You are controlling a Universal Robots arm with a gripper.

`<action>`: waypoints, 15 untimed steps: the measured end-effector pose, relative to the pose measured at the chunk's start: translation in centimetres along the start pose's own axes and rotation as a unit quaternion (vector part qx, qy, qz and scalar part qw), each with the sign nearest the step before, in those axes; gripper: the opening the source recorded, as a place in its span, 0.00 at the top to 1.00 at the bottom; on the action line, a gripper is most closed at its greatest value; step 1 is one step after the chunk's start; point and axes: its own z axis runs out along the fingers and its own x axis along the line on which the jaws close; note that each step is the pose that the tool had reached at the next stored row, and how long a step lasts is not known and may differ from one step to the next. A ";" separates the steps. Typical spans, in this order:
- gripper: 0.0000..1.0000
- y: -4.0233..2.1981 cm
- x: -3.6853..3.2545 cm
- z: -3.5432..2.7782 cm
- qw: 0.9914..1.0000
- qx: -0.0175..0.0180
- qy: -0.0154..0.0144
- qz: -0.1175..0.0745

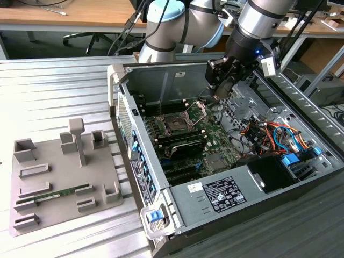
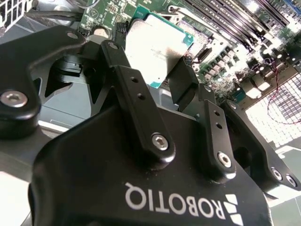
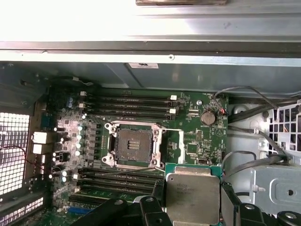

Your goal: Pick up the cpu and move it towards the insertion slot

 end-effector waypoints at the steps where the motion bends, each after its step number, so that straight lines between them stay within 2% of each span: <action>1: 0.45 0.11 0.12 0.05 1.000 0.000 0.000 0.000; 8: 0.45 0.63 0.59 0.30 1.000 0.000 0.000 0.000; 15: 0.45 1.73 1.02 0.60 1.000 0.000 0.000 0.000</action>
